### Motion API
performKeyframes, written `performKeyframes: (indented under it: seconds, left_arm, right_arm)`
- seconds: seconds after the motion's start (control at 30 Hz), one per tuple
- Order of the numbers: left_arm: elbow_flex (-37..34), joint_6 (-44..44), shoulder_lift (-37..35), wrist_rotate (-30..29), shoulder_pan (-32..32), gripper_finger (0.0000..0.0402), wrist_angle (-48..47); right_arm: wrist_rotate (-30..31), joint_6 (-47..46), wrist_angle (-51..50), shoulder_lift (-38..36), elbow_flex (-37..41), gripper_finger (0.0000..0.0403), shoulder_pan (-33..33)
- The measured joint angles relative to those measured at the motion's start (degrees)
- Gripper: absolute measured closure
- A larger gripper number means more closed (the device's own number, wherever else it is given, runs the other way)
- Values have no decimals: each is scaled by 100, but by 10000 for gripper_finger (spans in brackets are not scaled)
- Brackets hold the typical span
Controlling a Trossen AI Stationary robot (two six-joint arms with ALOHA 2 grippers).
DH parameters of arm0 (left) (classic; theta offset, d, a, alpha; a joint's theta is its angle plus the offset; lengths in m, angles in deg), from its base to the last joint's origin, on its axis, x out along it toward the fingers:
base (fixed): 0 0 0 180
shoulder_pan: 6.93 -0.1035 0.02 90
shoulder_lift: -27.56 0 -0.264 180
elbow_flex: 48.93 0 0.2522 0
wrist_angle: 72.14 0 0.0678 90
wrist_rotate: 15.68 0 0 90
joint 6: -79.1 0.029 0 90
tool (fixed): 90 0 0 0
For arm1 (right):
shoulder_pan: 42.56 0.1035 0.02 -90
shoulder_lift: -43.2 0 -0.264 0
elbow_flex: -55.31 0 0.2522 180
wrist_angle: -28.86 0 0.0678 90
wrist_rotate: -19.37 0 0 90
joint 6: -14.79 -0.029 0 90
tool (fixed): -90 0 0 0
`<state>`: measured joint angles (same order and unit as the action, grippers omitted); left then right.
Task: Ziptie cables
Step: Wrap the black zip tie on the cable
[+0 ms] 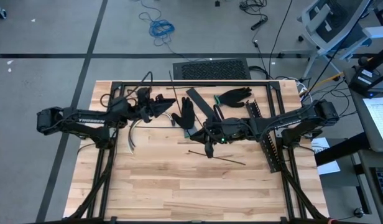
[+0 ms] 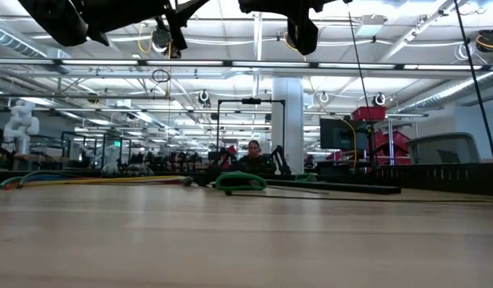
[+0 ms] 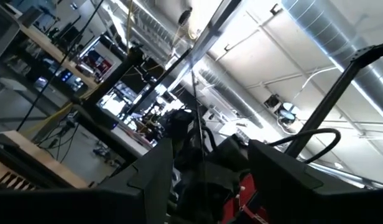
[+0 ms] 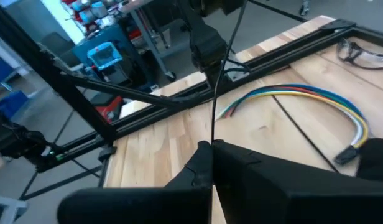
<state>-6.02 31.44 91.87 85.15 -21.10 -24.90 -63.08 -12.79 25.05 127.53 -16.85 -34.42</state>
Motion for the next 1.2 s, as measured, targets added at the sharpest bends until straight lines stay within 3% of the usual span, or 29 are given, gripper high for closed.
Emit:
performKeyframes:
  seconds: [0.63,0.87,1.2]
  left_arm:
    - [-2,160,7,-164,0,198,-42]
    - [-2,158,7,52,4,199,-22]
    - [84,160,7,80,4,247,-3]
  right_arm:
    - [-324,-208,221,269,-3,403,-82]
    - [-341,-203,229,267,-3,403,-176]
    - [-341,-198,221,267,-3,403,-177]
